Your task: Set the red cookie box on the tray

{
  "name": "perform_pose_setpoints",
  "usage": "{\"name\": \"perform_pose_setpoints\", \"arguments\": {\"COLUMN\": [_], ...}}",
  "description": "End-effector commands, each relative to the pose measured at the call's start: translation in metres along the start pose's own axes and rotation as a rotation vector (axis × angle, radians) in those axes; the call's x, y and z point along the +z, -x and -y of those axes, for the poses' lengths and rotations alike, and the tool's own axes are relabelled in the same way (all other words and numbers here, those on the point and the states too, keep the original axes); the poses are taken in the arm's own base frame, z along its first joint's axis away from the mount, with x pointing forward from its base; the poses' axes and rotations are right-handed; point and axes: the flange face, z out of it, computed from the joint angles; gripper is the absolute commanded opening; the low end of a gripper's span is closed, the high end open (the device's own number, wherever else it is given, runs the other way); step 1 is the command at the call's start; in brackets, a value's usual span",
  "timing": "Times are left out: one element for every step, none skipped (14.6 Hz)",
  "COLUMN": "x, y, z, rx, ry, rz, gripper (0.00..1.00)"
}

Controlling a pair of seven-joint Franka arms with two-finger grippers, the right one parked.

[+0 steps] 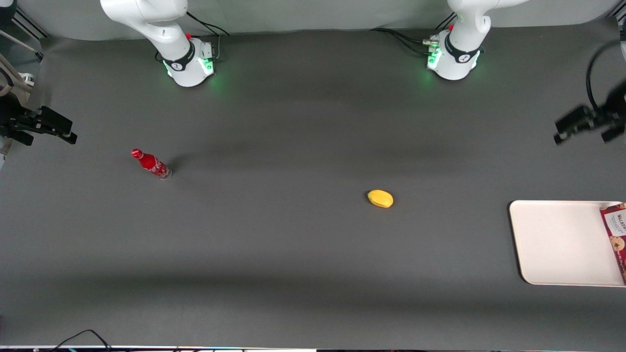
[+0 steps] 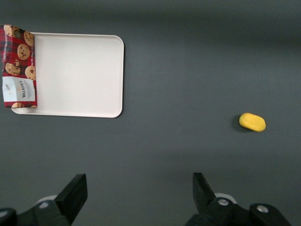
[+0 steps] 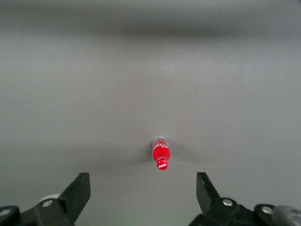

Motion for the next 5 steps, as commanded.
{"name": "perform_pose_setpoints", "arguments": {"x": [-0.0215, -0.0267, -0.0286, -0.0277, -0.0255], "y": [0.0406, 0.0451, 0.0463, 0.046, 0.0446], "z": [-0.0089, -0.0116, -0.0123, -0.0116, -0.0114], "rx": [0.001, 0.005, 0.006, 0.007, 0.008], "ry": [-0.038, -0.04, -0.04, -0.04, -0.04], "rz": [0.011, 0.015, 0.021, 0.025, 0.028], "gripper": [1.0, 1.0, 1.0, 1.0, 1.0]}}
